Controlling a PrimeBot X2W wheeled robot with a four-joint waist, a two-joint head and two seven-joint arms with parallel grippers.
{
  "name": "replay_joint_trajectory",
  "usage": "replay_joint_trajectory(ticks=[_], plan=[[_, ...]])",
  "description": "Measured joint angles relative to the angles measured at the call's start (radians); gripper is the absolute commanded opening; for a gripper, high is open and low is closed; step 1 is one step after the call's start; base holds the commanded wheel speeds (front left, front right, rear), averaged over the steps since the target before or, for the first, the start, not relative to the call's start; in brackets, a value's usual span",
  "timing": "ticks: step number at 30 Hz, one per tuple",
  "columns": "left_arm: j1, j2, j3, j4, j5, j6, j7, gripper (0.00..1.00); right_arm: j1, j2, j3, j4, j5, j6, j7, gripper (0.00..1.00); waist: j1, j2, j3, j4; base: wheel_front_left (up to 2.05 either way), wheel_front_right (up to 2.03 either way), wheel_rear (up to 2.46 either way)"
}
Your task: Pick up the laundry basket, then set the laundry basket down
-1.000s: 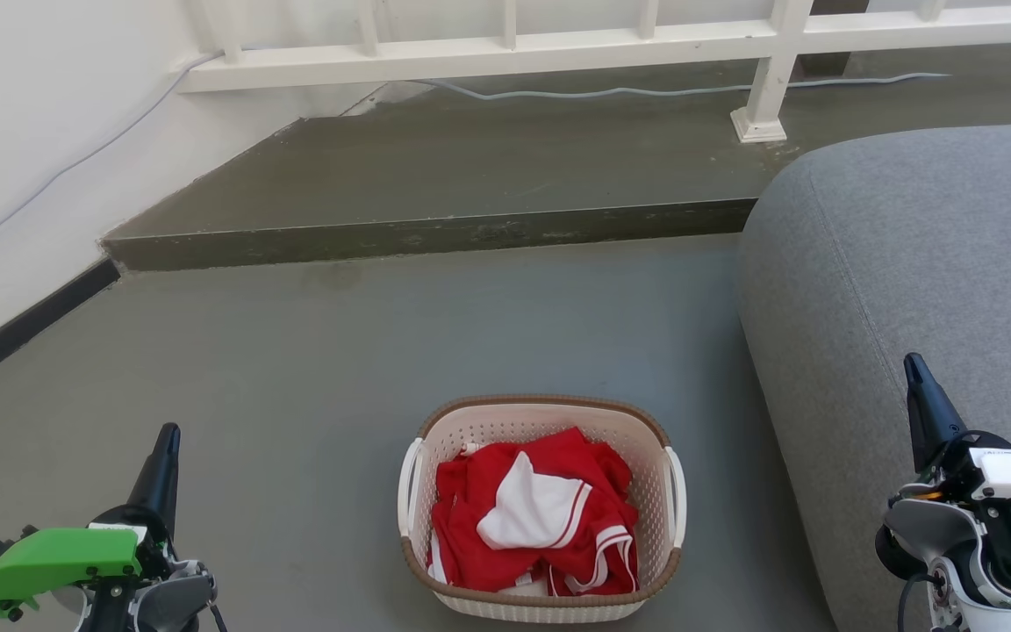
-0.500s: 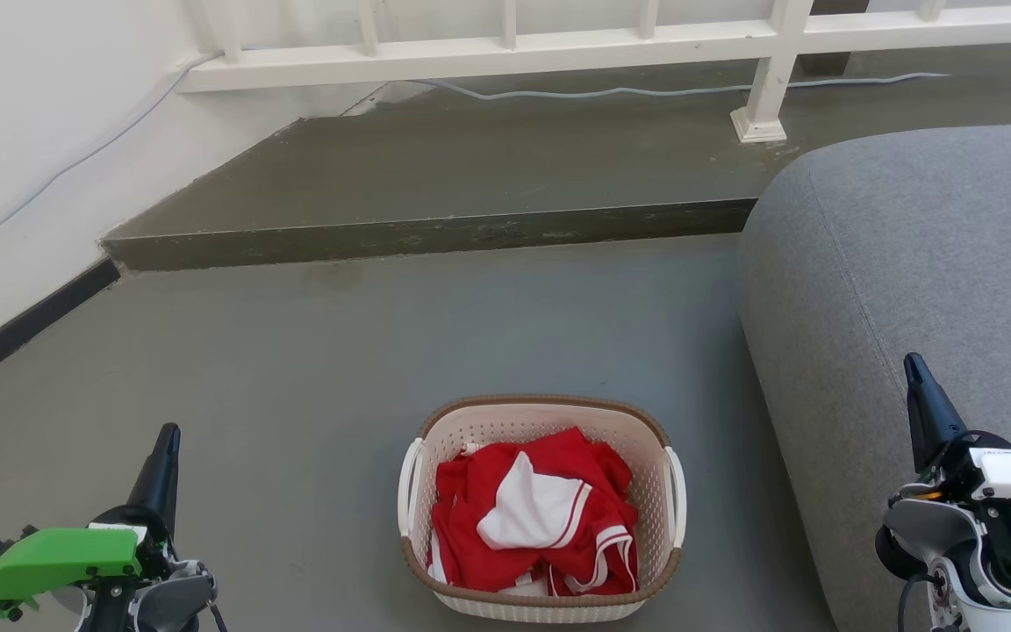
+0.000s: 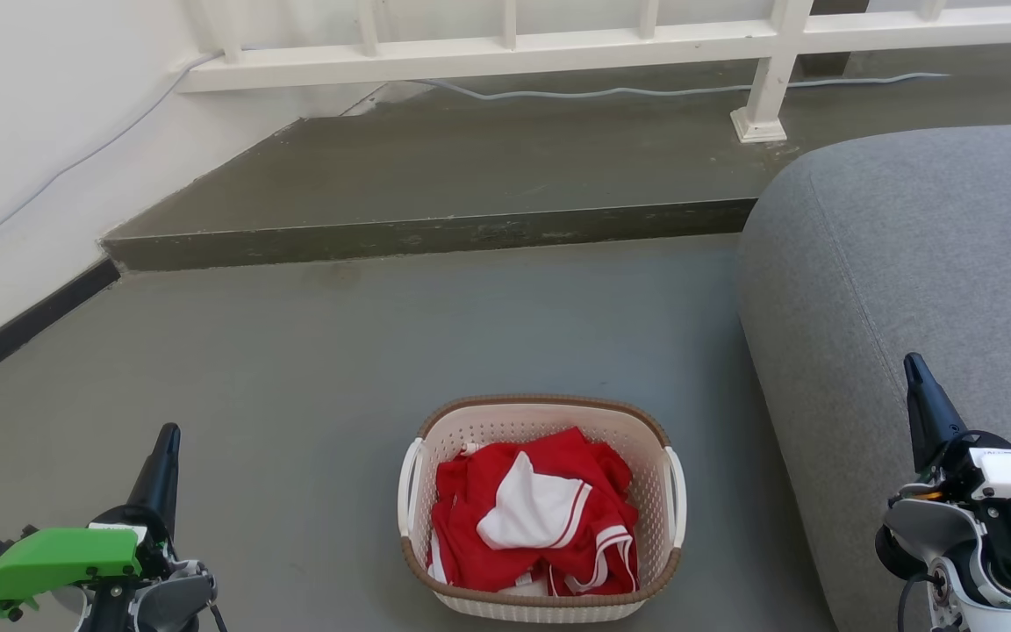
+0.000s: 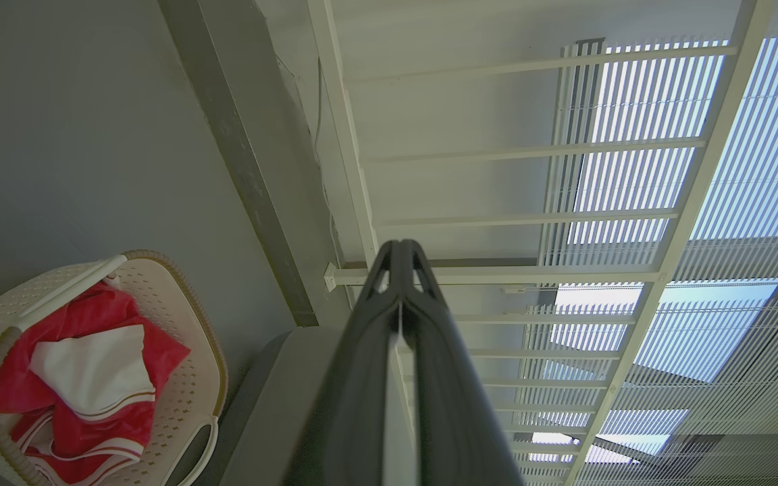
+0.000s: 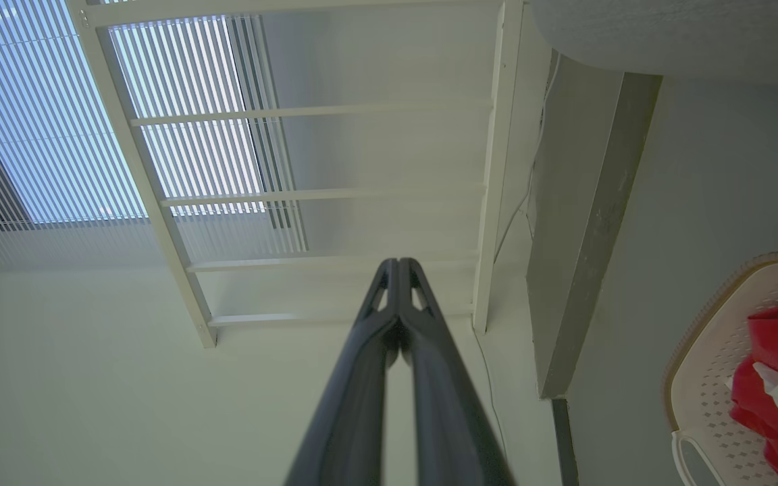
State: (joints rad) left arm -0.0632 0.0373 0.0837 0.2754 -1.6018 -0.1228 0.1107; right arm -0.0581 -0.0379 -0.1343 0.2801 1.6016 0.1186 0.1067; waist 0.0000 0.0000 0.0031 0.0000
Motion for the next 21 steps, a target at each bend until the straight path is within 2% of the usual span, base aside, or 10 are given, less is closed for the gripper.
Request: replay_joint_trajectory(ticks=[15,16,21], plan=[[0.000,0.000,0.000,0.000,0.000,0.000,0.000,0.00,0.000,0.000,0.000,0.000,0.000,0.000,0.000,0.00,0.0000,0.0000,0.000,0.000,0.00,0.00,0.00],[0.003,-0.001,-0.001,0.007,0.000,0.000,0.000,1.00,0.004,0.002,0.001,0.007,0.000,-0.002,0.000,1.00,0.0000,0.0000,0.000,0.000,0.00,0.00,0.00],[0.038,-0.021,-0.004,0.041,0.000,0.001,-0.002,1.00,0.045,0.020,0.007,0.041,0.000,-0.006,0.000,1.00,0.0000,0.0000,0.000,0.000,0.00,0.00,0.00]])
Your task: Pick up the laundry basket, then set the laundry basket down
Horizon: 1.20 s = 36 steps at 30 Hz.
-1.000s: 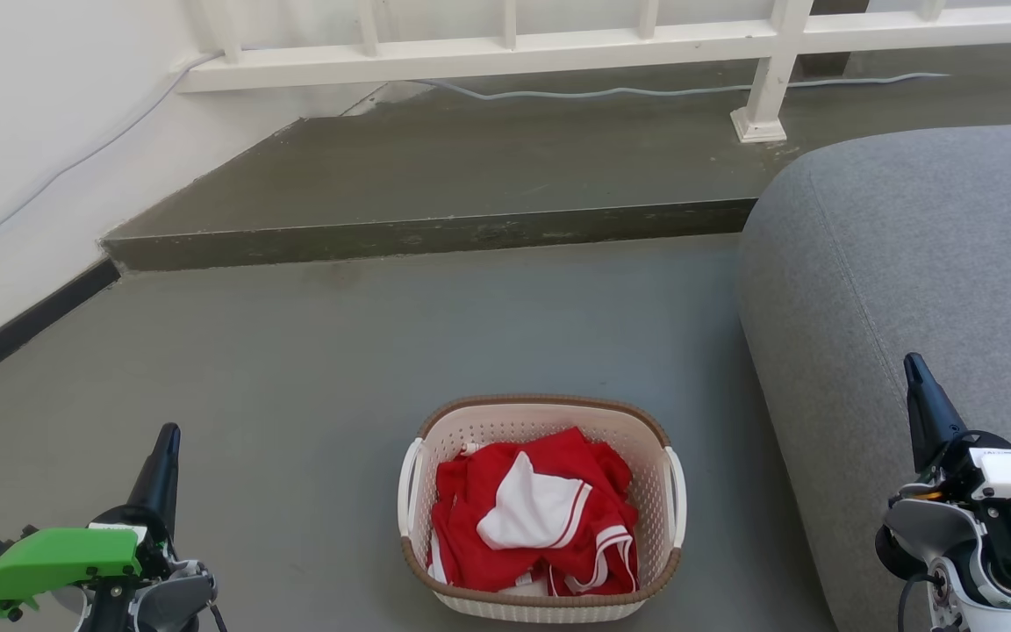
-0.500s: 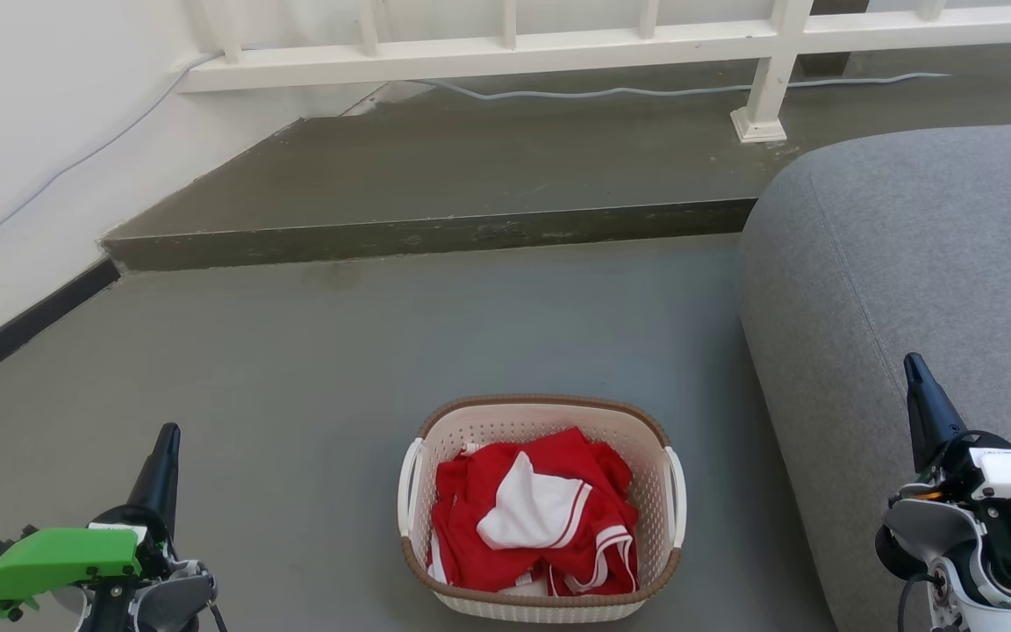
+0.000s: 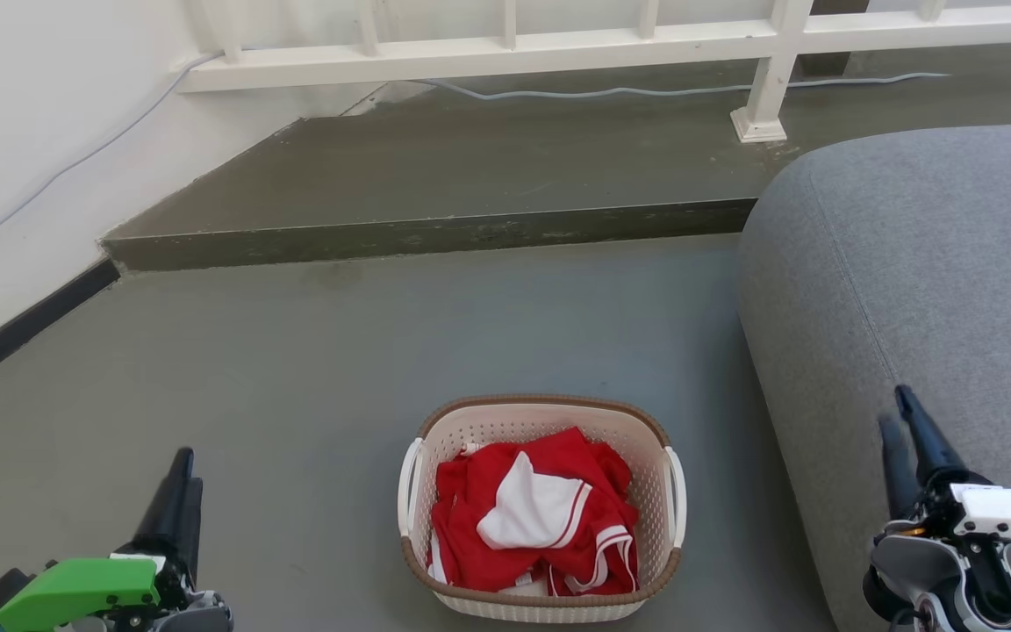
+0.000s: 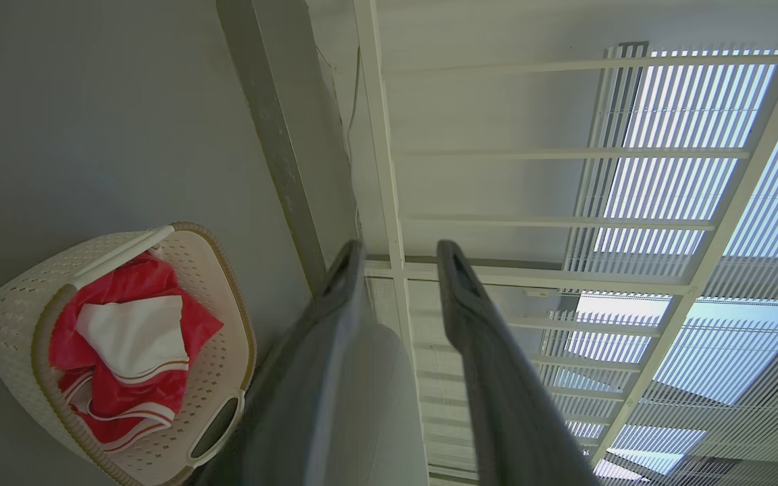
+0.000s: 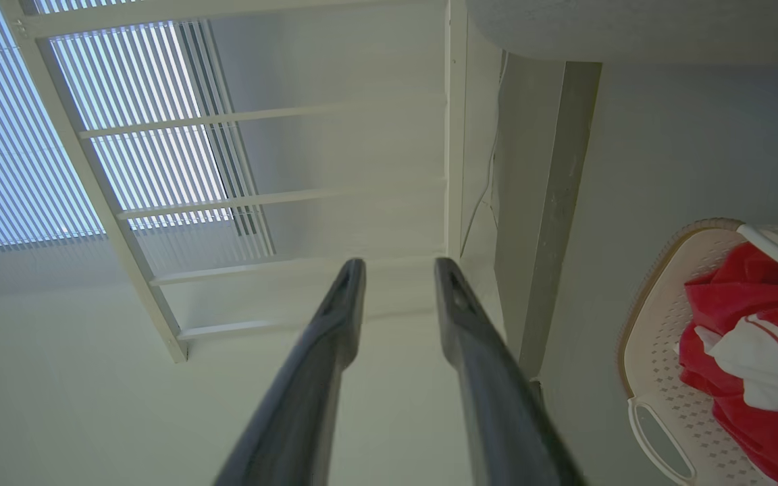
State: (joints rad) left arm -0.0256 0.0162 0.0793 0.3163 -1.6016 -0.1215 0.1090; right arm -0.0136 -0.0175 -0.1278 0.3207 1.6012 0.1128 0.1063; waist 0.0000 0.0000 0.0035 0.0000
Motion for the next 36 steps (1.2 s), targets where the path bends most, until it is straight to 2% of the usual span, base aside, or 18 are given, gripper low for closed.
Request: replay_joint_trajectory(ticks=[12,22,36], plan=[[0.000,0.001,-0.009,-0.022,0.005,0.000,-0.023,1.00,0.000,-0.001,0.033,-0.026,-0.016,0.000,-0.030,1.00,0.0000,0.0000,0.002,0.000,0.00,0.00,0.00],[-0.001,0.015,-0.034,-0.051,0.070,0.000,-0.065,1.00,-0.002,-0.002,0.065,-0.049,-0.049,0.000,-0.069,1.00,0.0000,0.0000,0.004,0.000,0.00,0.00,0.00],[-0.001,0.066,-0.103,-0.073,0.225,0.000,-0.125,1.00,-0.020,-0.041,0.129,-0.076,-0.215,0.000,-0.125,1.00,0.0000,0.0000,0.006,-0.004,0.00,0.00,0.00]])
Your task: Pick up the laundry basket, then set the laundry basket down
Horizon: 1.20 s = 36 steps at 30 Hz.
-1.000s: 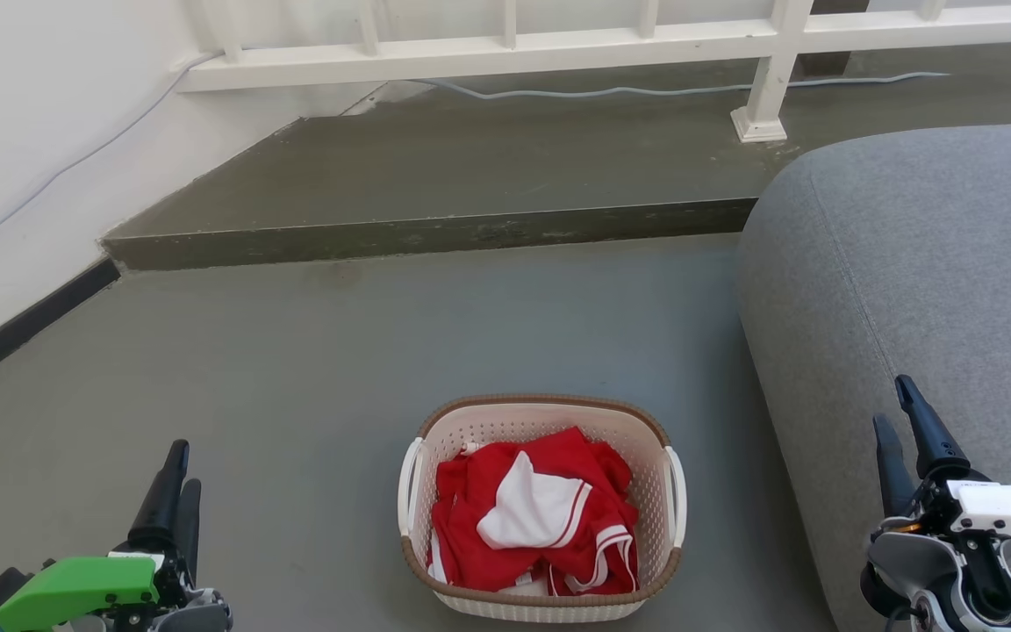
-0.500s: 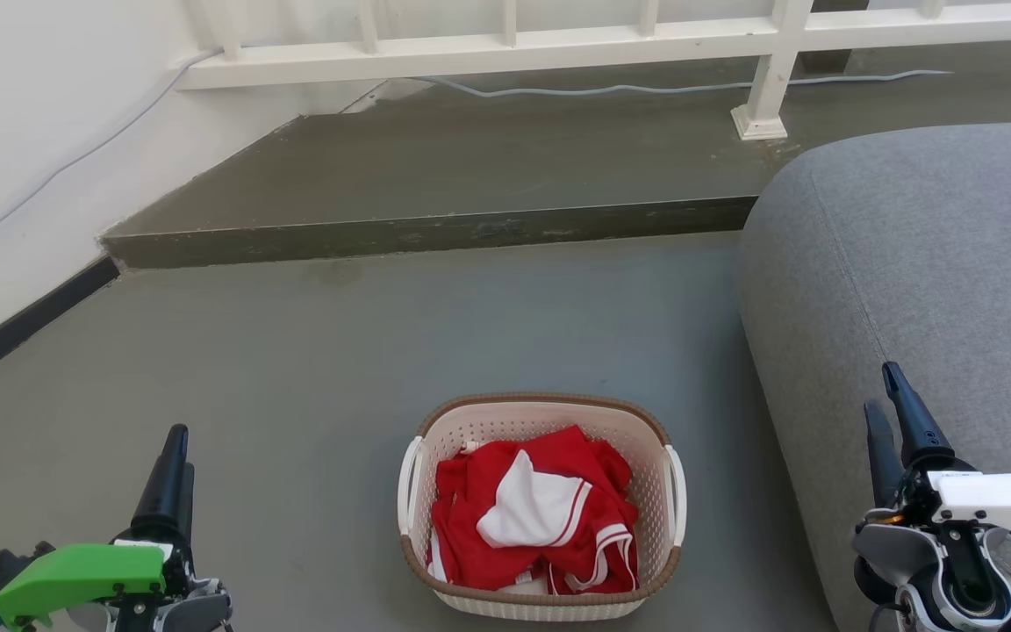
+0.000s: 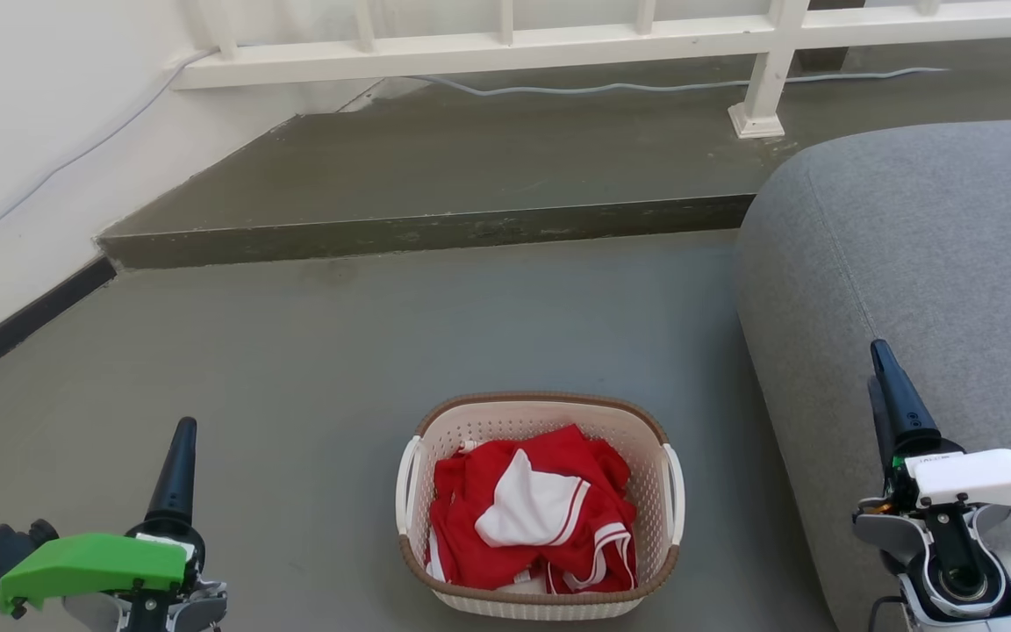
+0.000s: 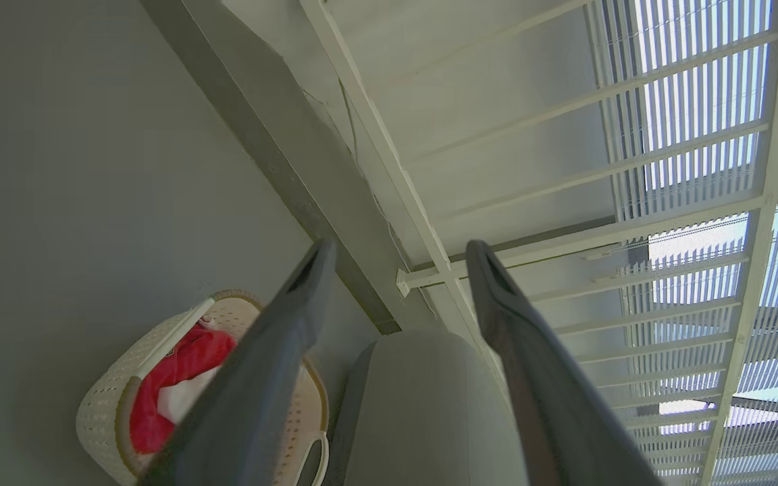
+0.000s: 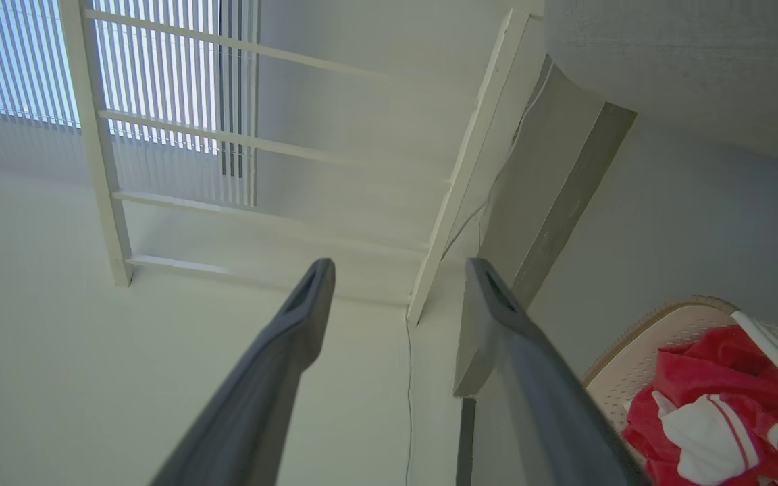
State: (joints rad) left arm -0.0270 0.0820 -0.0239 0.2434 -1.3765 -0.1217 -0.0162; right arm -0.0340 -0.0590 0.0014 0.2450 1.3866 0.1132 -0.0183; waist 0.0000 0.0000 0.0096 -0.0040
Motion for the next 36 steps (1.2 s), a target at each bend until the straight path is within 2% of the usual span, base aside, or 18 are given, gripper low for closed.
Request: replay_joint_trajectory(ticks=[9,18,25,35,36], plan=[[-0.002,0.036,-0.026,0.001,0.164,0.000,-0.030,1.00,-0.005,-0.033,0.024,-0.005,-0.178,0.000,-0.030,1.00,0.0000,0.0000,0.000,-0.001,0.00,0.00,0.00],[-0.007,0.038,-0.036,-0.020,0.322,0.000,-0.064,1.00,-0.021,-0.047,0.063,-0.018,-0.370,-0.011,-0.061,1.00,0.0000,0.0000,0.001,-0.001,0.00,0.00,0.00],[-0.015,0.059,-0.048,-0.033,0.480,0.009,-0.084,1.00,-0.021,-0.047,0.096,-0.024,-0.495,-0.038,-0.083,1.00,0.0000,0.0000,0.003,-0.002,0.00,0.00,0.00],[-0.016,0.055,-0.073,-0.057,0.647,0.014,-0.127,1.00,-0.027,-0.048,0.133,-0.026,-0.681,-0.073,-0.122,1.00,-0.0001,0.0000,0.007,-0.003,0.00,0.00,0.00],[-0.016,0.055,-0.077,-0.057,0.675,0.014,-0.135,1.00,-0.029,-0.048,0.139,-0.026,-0.715,-0.085,-0.131,1.00,0.0000,0.0000,0.007,-0.003,0.00,0.00,0.00]])
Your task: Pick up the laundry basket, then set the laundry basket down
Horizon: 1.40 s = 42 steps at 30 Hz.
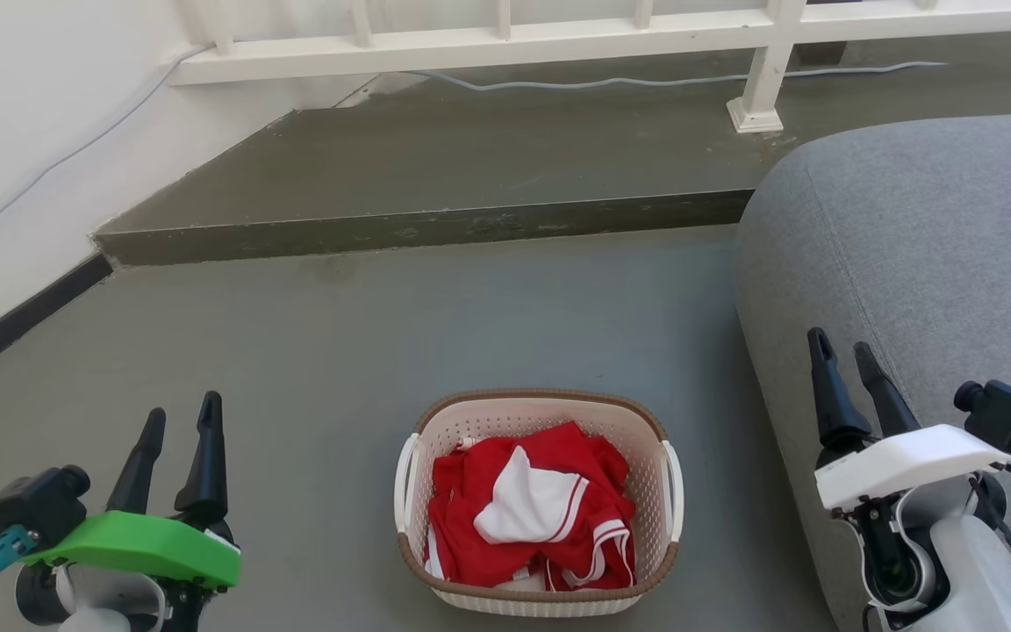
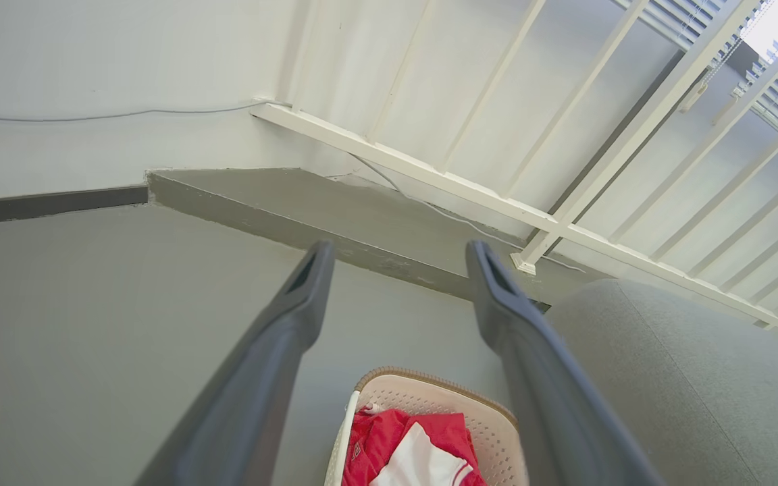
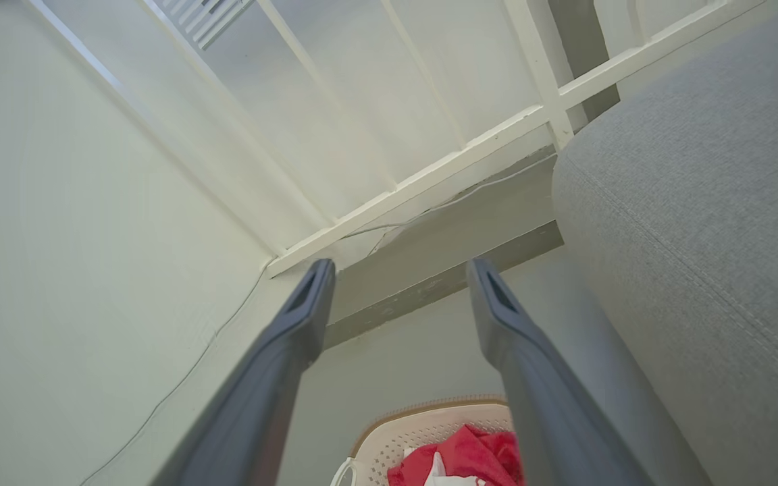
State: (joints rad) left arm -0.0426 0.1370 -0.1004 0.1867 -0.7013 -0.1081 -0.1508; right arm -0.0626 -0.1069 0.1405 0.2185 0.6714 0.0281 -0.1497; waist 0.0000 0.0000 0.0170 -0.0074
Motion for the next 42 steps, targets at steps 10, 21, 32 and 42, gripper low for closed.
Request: replay_joint_trajectory(ticks=[10,21,32,42], plan=[[0.000,-0.013,-0.012,-0.003,0.132,0.000,-0.033,1.00,-0.012,0.000,0.025,-0.001,-0.140,-0.021,-0.035,1.00,0.0000,0.0000,0.001,-0.002,0.00,0.00,0.00],[-0.002,-0.025,-0.023,-0.024,0.271,-0.003,-0.072,1.00,-0.019,0.000,0.054,-0.002,-0.298,-0.030,-0.070,1.00,0.0000,0.0000,0.002,-0.004,0.00,0.00,0.00],[-0.003,-0.026,-0.030,-0.030,0.373,-0.006,-0.098,1.00,-0.033,0.001,0.066,-0.008,-0.400,-0.038,-0.100,1.00,0.0000,0.0000,0.001,-0.006,0.00,0.00,0.00],[-0.004,-0.031,-0.025,-0.029,0.378,-0.014,-0.098,1.00,-0.033,0.010,0.057,-0.007,-0.402,-0.037,-0.100,1.00,0.0000,0.0000,0.001,-0.007,0.00,0.00,0.00]])
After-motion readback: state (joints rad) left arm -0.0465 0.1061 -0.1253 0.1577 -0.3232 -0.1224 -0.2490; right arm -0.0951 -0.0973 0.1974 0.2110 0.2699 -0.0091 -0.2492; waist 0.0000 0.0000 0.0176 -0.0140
